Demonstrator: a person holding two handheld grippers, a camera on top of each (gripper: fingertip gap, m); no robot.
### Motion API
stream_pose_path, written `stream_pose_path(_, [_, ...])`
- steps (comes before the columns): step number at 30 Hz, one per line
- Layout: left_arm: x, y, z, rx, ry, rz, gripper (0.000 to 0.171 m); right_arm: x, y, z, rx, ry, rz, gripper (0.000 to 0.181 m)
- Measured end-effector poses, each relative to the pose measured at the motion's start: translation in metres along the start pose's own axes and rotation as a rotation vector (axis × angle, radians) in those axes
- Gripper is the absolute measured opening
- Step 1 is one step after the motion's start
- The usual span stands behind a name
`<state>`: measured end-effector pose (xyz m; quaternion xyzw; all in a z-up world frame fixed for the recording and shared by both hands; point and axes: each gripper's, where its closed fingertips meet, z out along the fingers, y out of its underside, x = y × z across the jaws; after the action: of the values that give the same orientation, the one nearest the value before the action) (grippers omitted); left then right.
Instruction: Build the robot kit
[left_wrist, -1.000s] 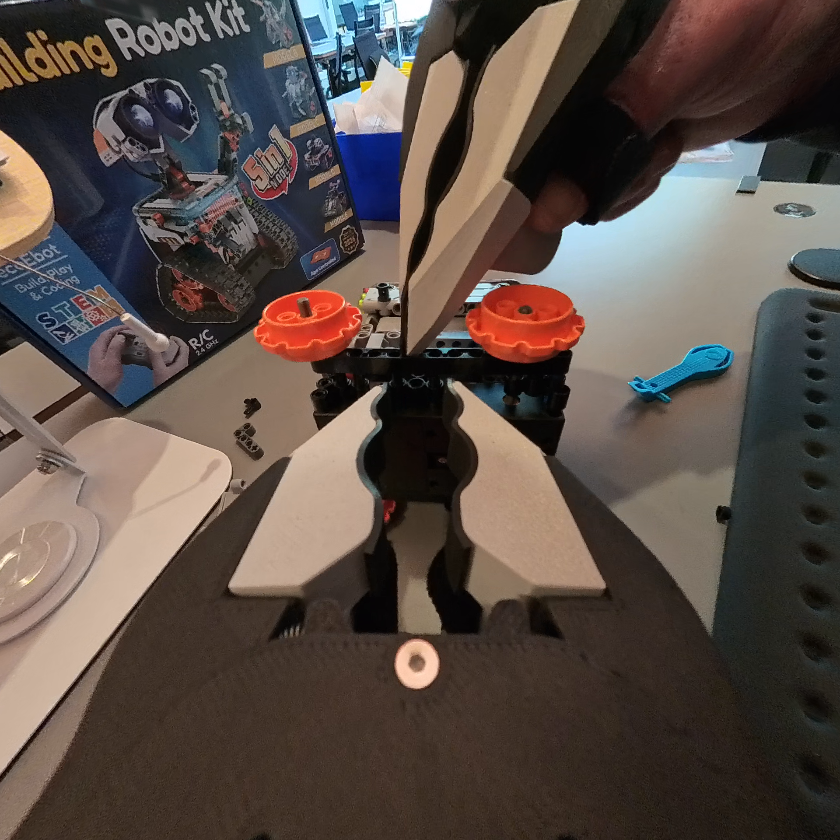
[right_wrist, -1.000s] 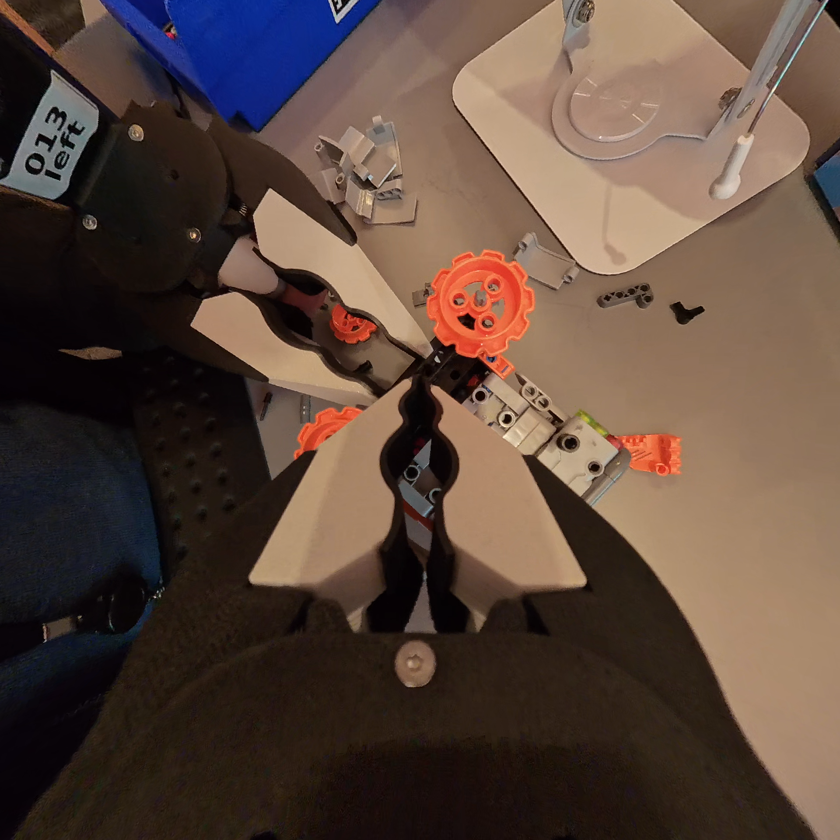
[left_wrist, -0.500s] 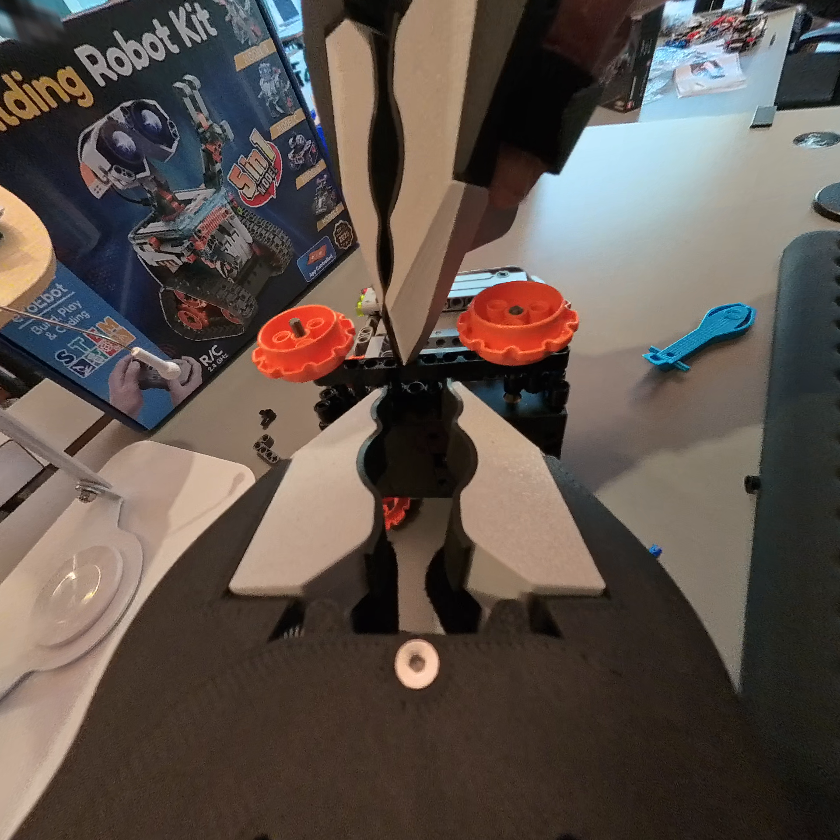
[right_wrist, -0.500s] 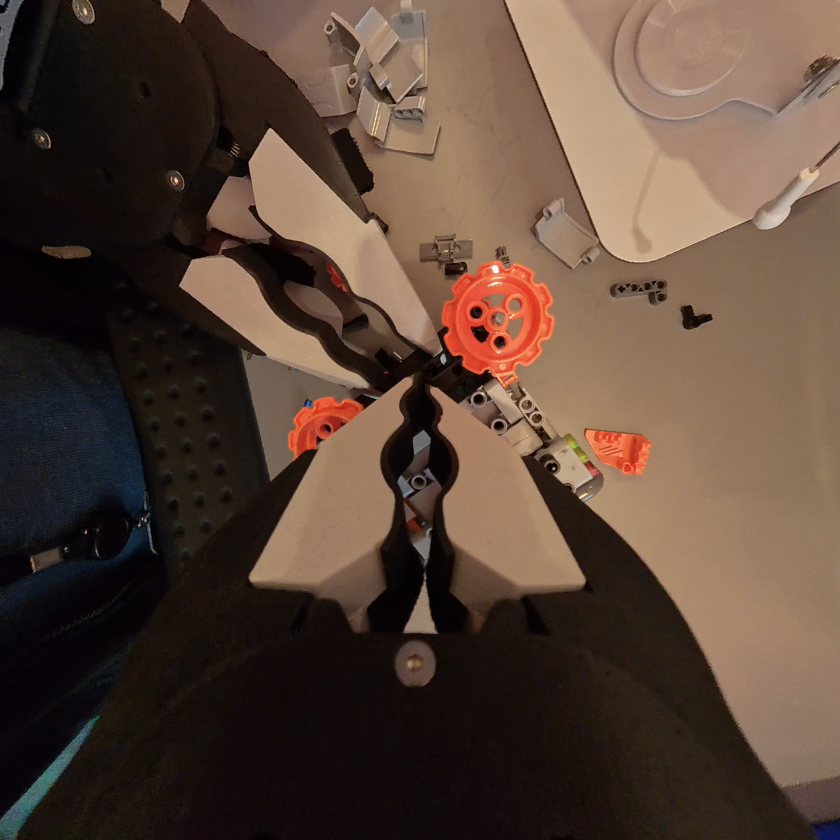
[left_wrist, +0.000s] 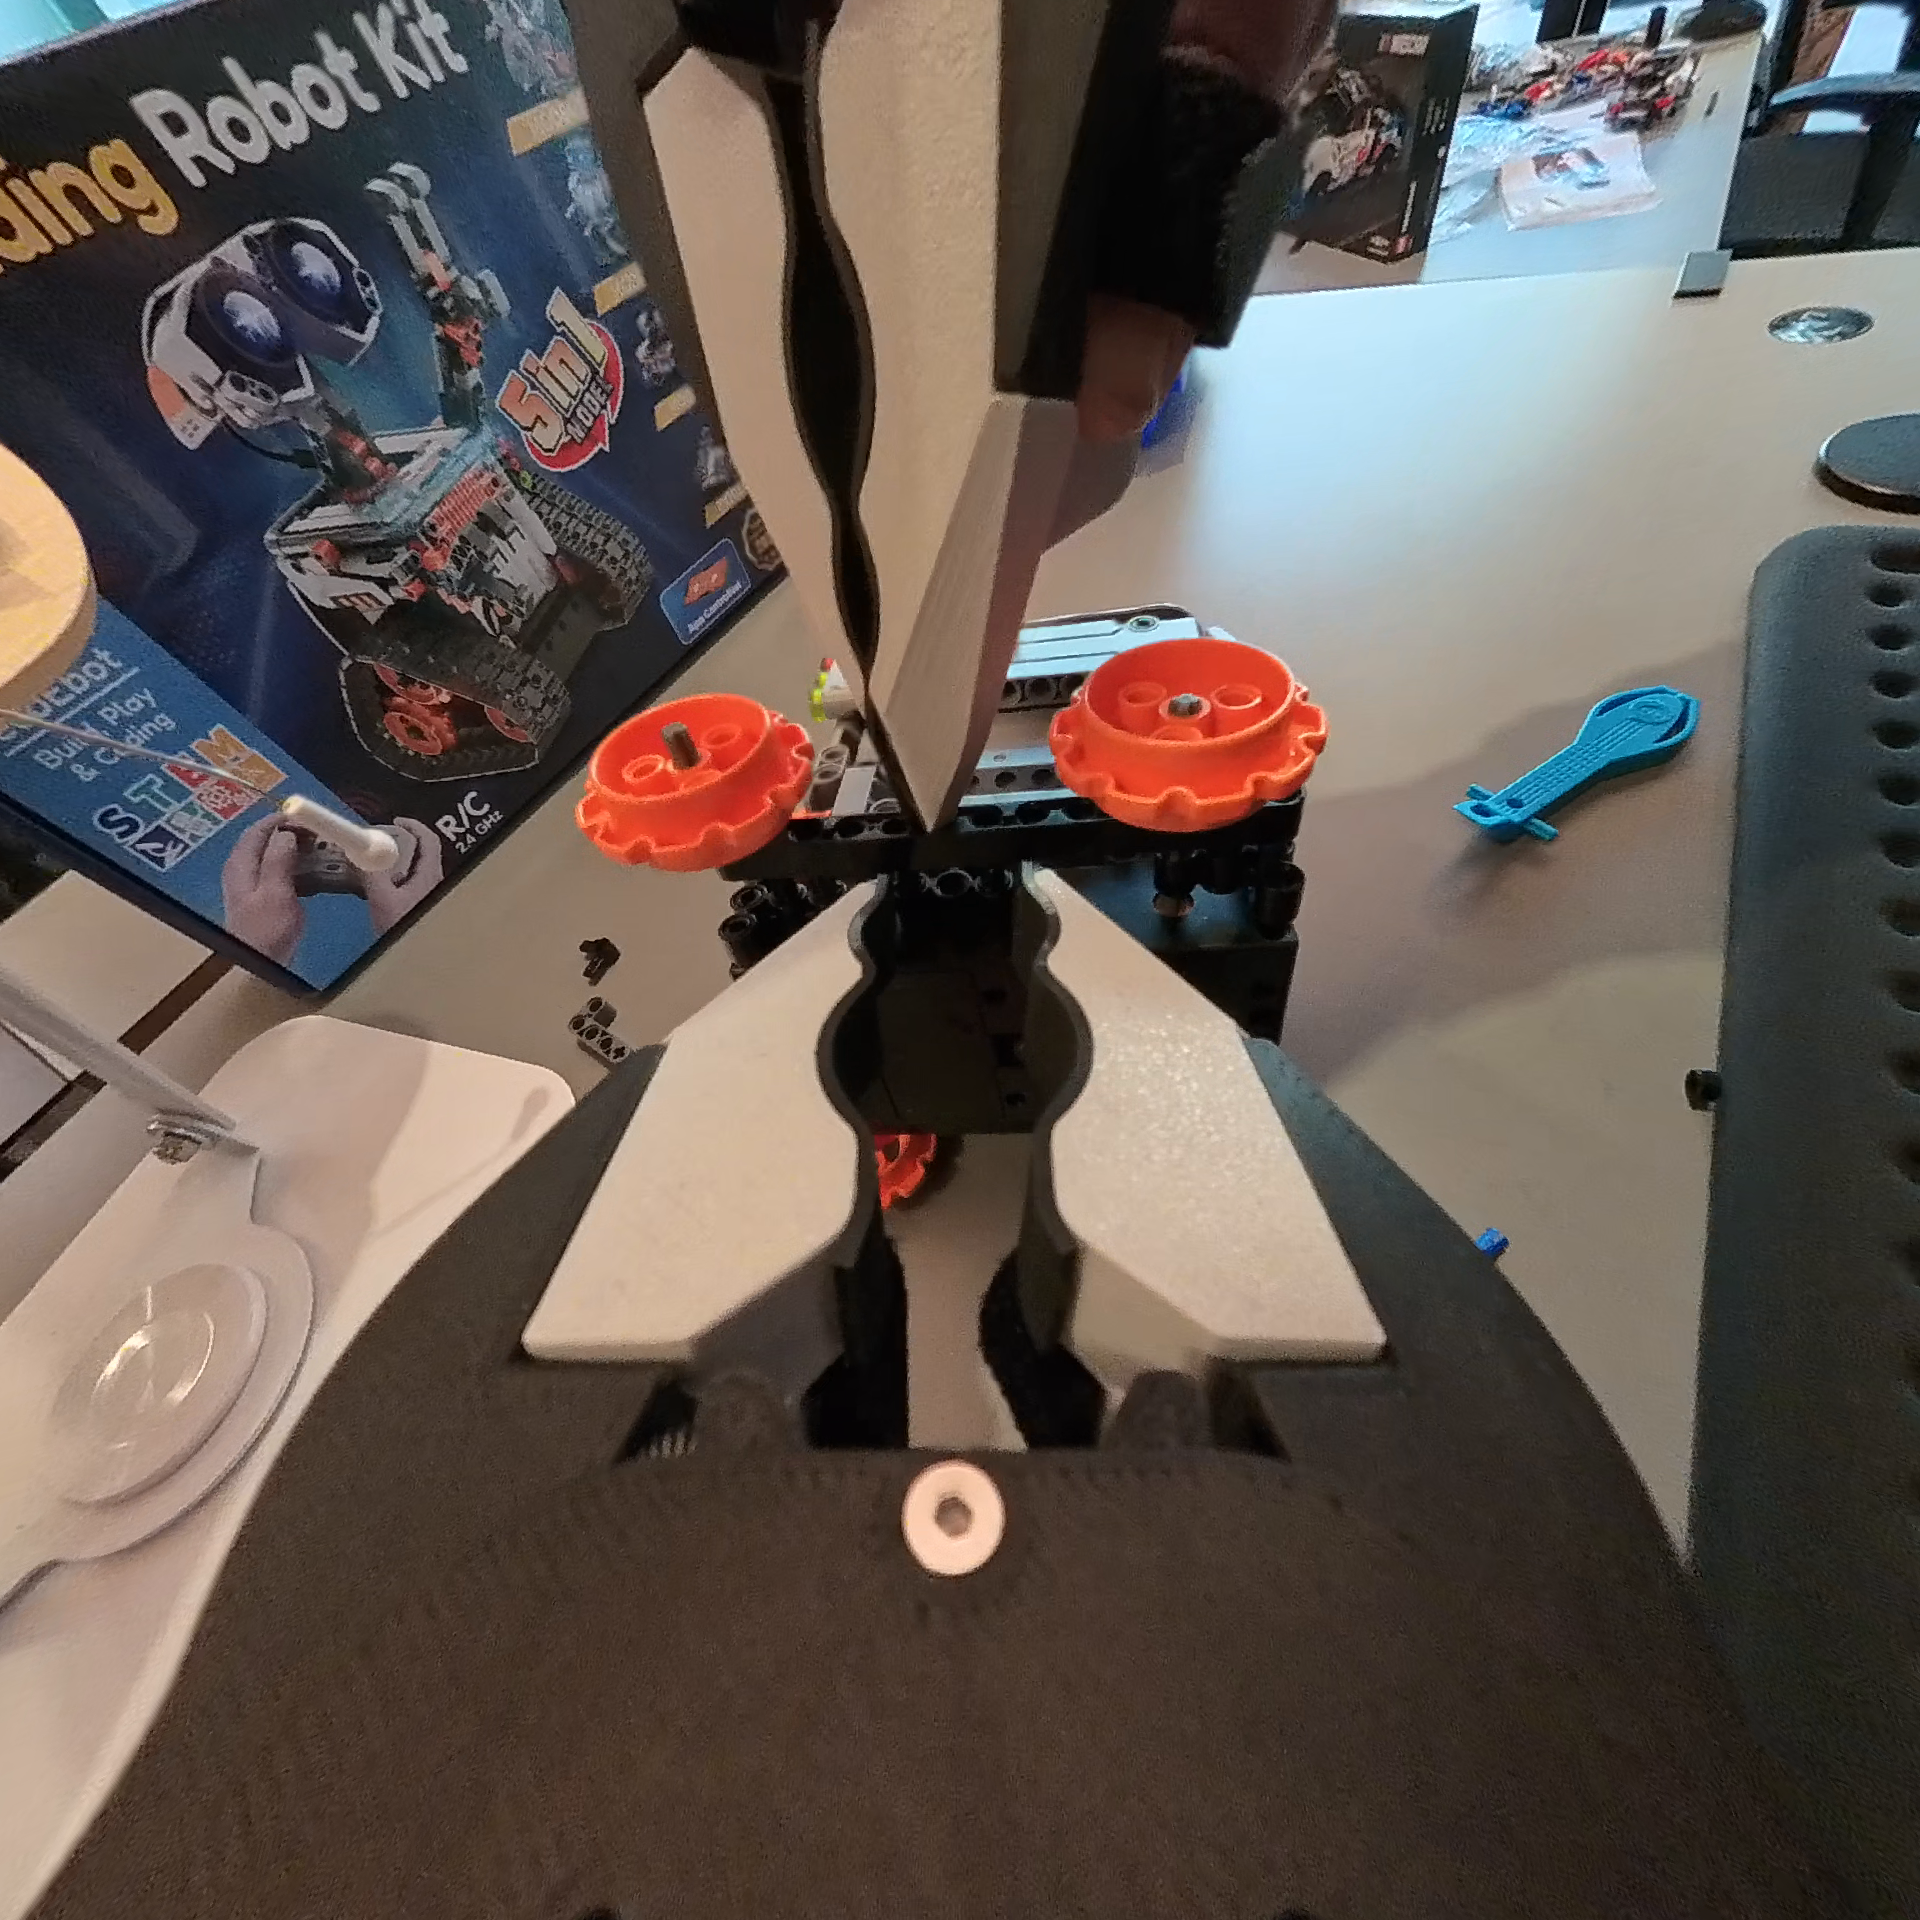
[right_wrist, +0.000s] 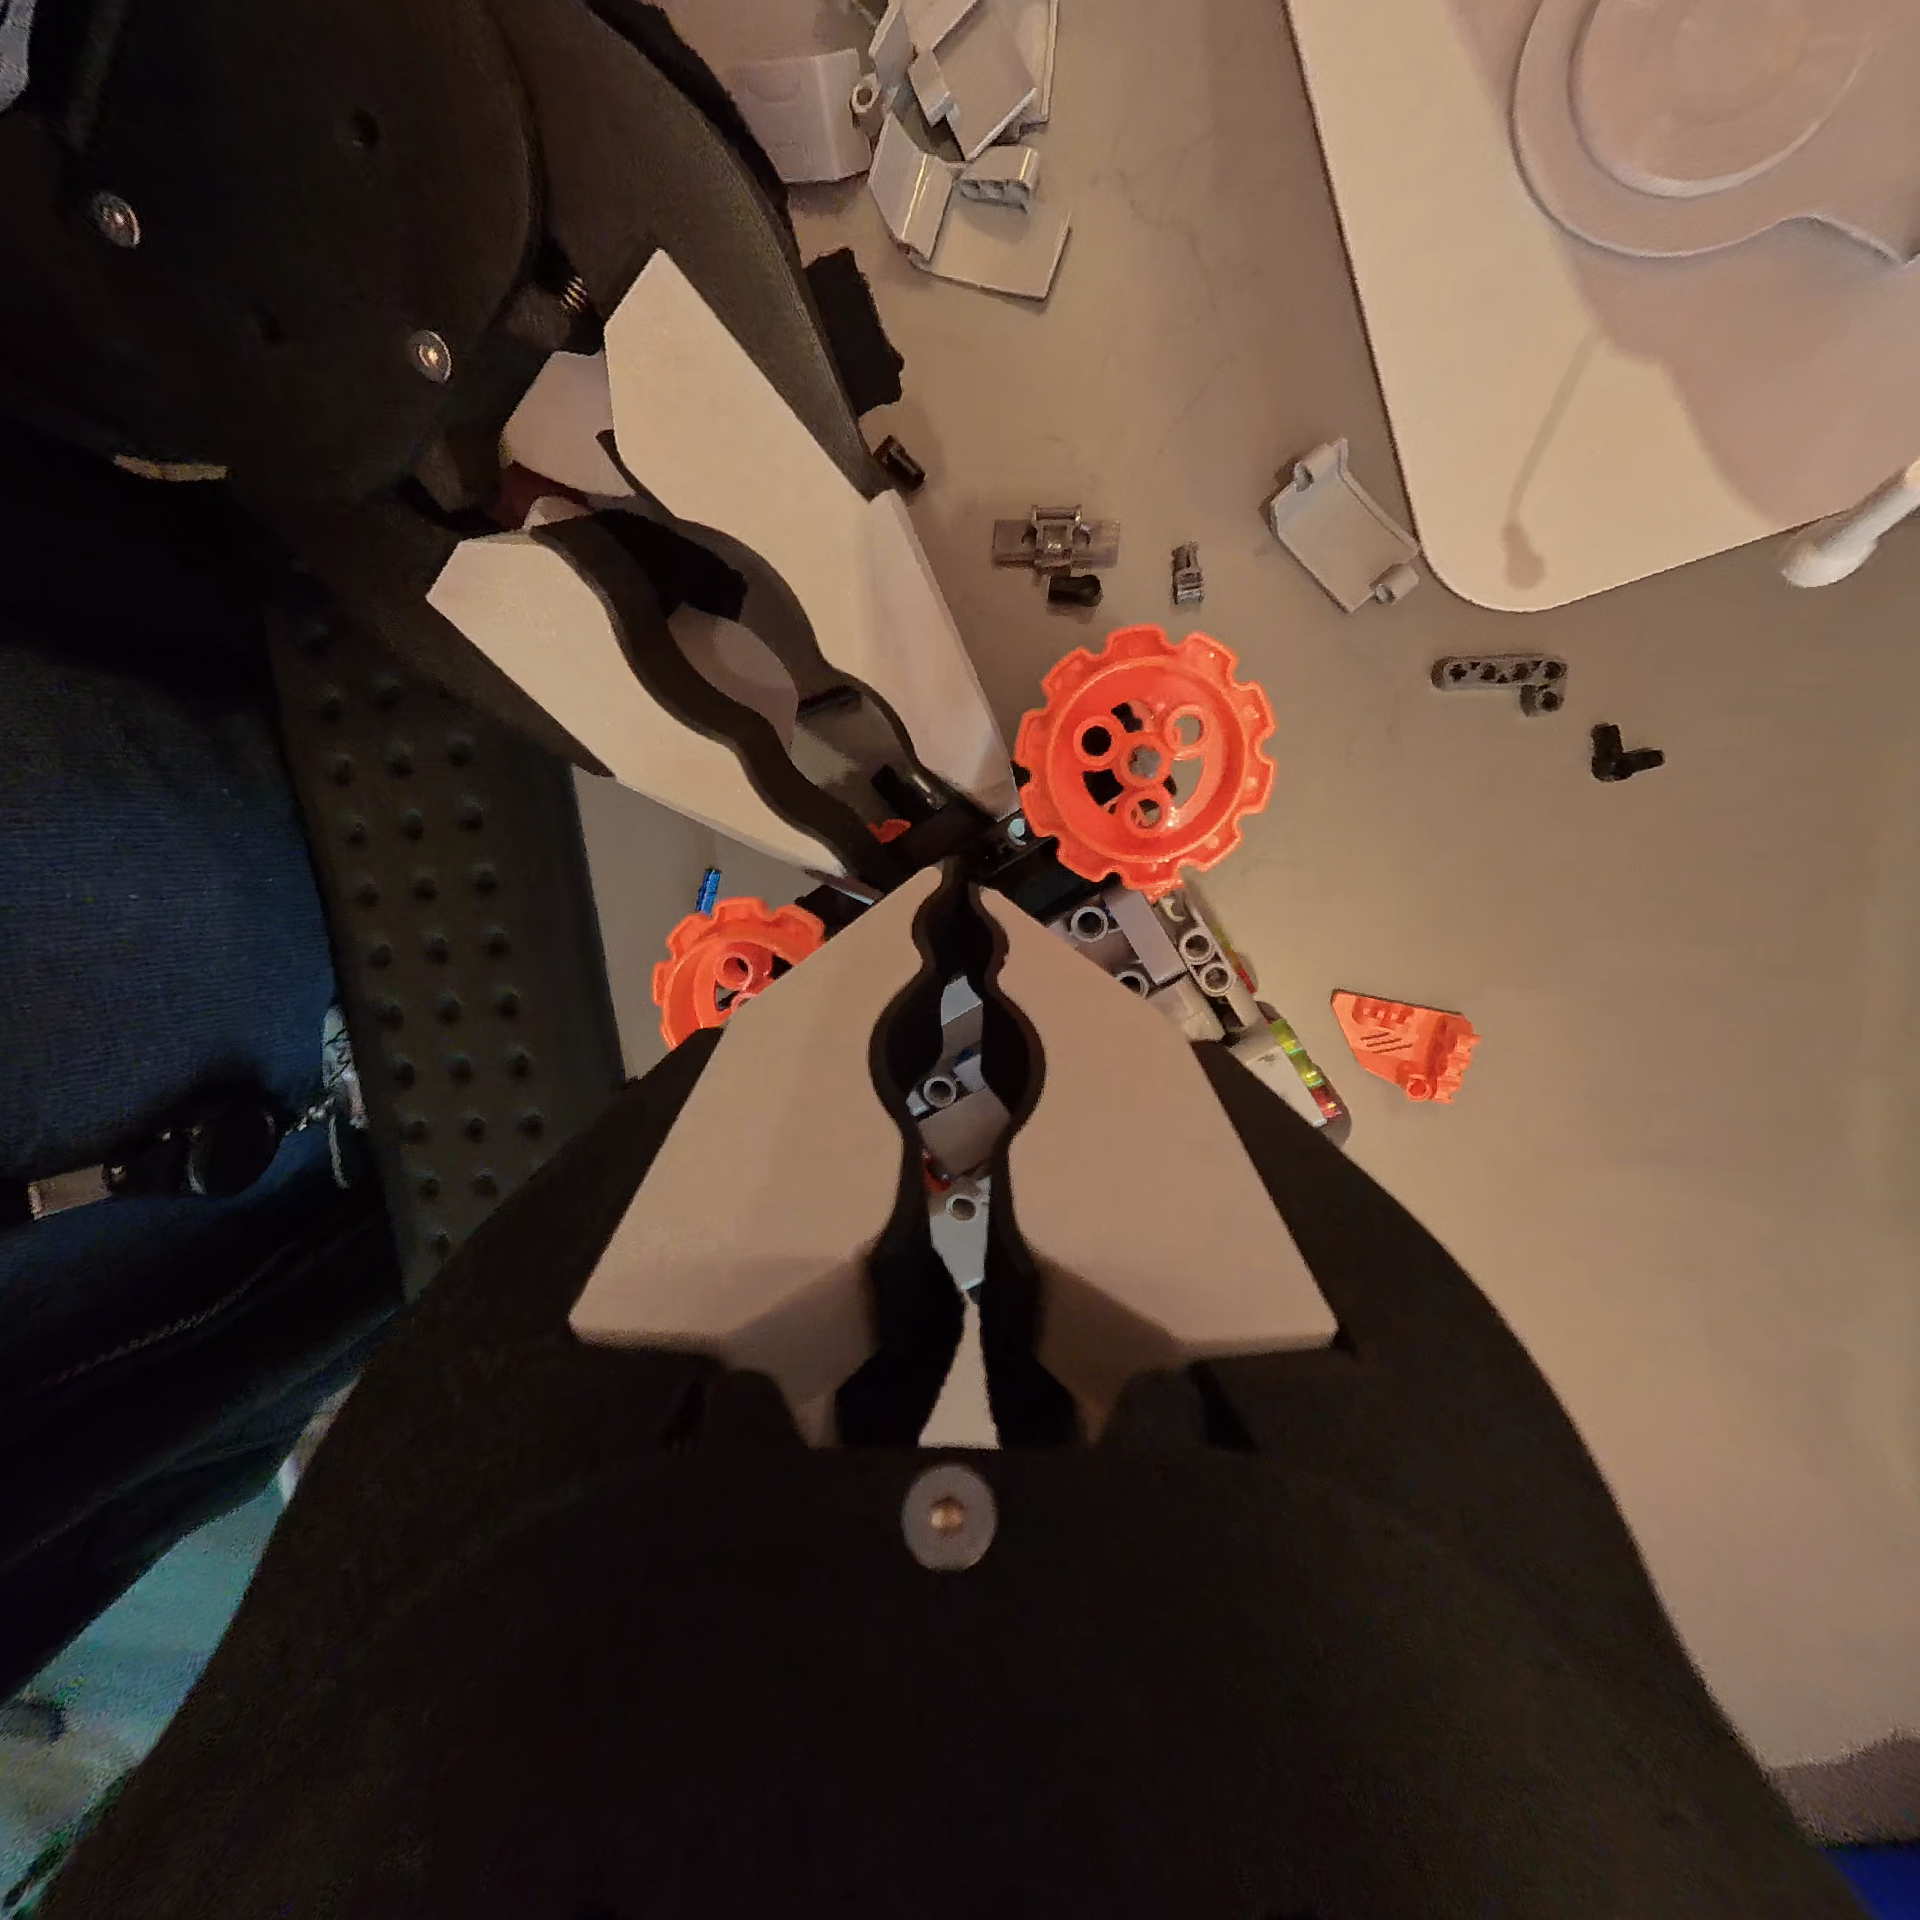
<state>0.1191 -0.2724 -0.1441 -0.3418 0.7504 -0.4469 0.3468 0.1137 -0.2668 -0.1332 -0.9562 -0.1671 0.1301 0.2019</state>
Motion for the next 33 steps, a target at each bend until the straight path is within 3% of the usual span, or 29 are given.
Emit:
stream_pose_path(5, [0.000,-0.001,0.000,0.019,0.007,-0.024,0.021,-0.003,0.000,-0.010,0.109,0.015,0.066,0.000])
stream_pose_path(15, [0.002,-0.001,0.001,0.027,0.007,-0.030,0.021,-0.008,0.008,-0.005,0.127,0.027,0.109,0.000])
stream_pose_path(18, [0.007,-0.006,0.002,0.041,0.019,-0.025,0.021,-0.007,0.020,0.009,0.043,0.065,0.089,0.000])
stream_pose_path(20, [-0.001,-0.001,0.001,0.018,-0.037,0.005,0.021,-0.007,0.018,0.007,0.080,0.071,0.094,0.000])
stream_pose_path(23, [-0.006,-0.003,-0.002,0.058,-0.008,-0.064,0.022,-0.010,0.017,0.001,0.102,0.066,0.098,0.000])
stream_pose_path(33, [0.007,-0.003,0.001,0.056,0.116,-0.058,0.021,-0.008,0.027,-0.009,0.194,0.065,0.165,0.000])
